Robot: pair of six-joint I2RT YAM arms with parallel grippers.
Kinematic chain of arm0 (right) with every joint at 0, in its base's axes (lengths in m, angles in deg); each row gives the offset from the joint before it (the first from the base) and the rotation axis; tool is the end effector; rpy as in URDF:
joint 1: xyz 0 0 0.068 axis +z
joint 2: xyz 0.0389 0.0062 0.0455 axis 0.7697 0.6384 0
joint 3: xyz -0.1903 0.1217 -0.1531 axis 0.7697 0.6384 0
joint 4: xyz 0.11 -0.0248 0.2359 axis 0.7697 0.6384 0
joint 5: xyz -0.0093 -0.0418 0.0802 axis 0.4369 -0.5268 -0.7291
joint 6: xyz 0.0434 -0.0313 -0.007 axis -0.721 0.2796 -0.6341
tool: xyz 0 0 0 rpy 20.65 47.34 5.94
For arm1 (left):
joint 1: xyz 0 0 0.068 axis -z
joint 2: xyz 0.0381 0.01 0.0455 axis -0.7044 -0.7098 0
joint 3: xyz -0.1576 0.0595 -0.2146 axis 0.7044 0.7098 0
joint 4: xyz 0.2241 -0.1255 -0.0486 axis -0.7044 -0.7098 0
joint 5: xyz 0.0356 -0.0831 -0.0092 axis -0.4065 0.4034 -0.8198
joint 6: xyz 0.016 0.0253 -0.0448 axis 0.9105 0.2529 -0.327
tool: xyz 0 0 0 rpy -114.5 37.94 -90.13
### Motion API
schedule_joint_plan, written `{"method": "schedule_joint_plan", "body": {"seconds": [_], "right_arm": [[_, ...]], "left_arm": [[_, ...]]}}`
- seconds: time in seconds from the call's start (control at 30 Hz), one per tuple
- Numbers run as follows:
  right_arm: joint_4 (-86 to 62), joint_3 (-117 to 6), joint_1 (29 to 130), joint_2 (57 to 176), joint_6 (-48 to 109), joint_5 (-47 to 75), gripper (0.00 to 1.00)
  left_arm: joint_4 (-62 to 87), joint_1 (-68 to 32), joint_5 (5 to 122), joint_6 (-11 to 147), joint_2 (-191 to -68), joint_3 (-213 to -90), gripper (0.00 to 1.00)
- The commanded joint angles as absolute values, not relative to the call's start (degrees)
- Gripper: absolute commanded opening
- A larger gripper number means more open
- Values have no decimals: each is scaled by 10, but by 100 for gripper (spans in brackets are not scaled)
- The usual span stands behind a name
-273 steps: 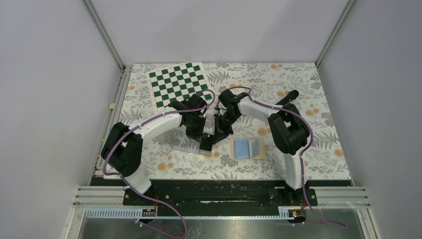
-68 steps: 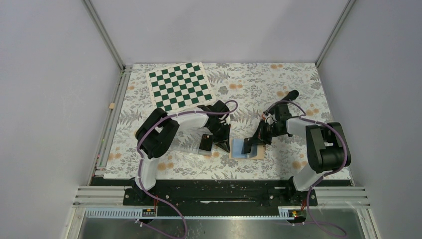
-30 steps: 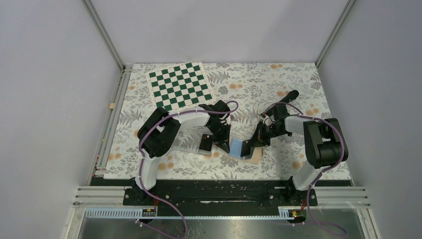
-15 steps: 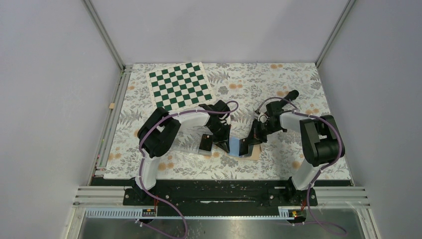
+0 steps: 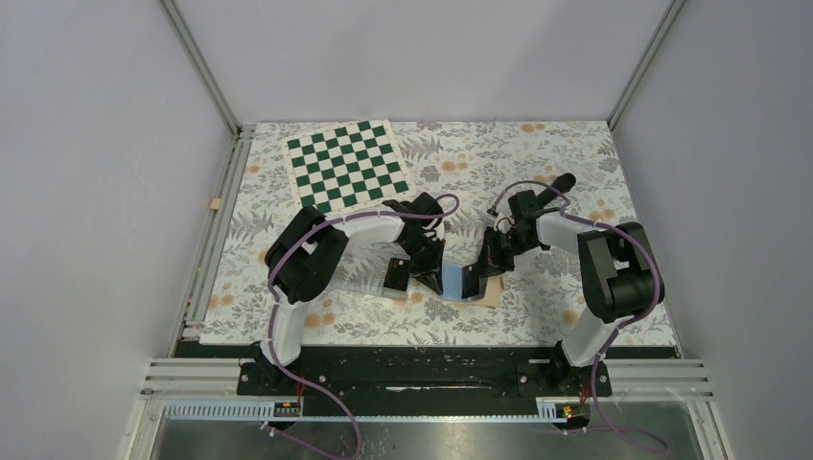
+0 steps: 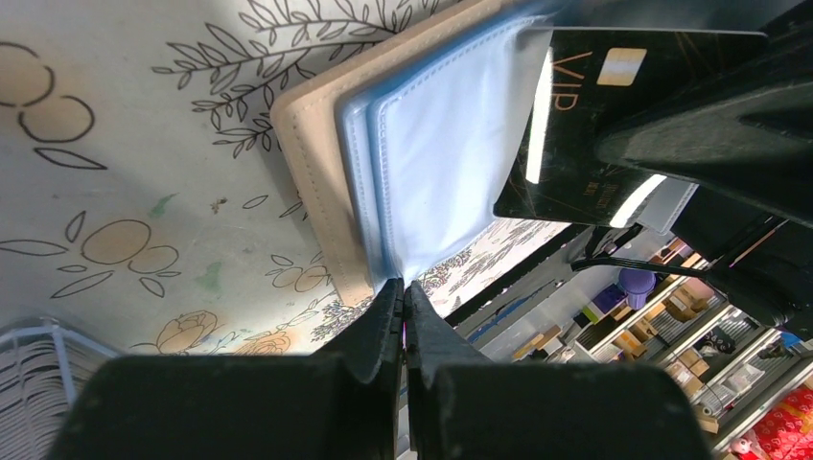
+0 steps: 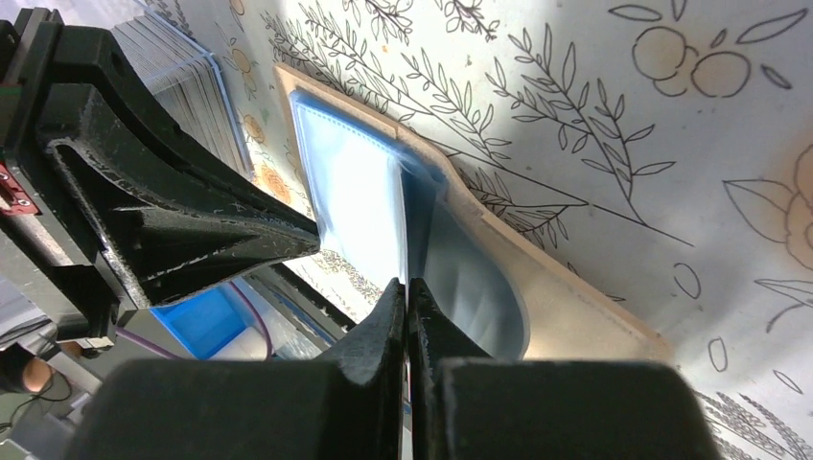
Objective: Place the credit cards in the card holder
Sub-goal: Insert the credit card into the card holder.
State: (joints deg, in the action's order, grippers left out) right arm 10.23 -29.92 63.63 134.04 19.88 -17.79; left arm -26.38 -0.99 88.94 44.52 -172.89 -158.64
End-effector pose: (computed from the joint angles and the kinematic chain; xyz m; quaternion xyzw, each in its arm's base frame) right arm 0.2859 0.0912 0.1345 -0.0211 0.9287 0.3655 0.0587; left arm 0.2749 -0.2909 0.1372 -0.1114 -0.9435 0.2991 0.0892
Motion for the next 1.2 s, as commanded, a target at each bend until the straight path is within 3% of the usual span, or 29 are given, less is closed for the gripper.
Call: {"method": "schedule_joint_plan", "body": {"seconds": [0.0,0.8,1.17], "right_arm": [[135,-323,641,1318,235,-124,0],[26,-287,642,1331,142,-178,0],[56,-269,642,1323,115,-187,0]], "left_arm": [[-250,-6,886,460,-1760,-1583,0],[-250,-6,892,461,-1765,-1583,0],[-250,-7,892,459,-1766,-1583,0]]}}
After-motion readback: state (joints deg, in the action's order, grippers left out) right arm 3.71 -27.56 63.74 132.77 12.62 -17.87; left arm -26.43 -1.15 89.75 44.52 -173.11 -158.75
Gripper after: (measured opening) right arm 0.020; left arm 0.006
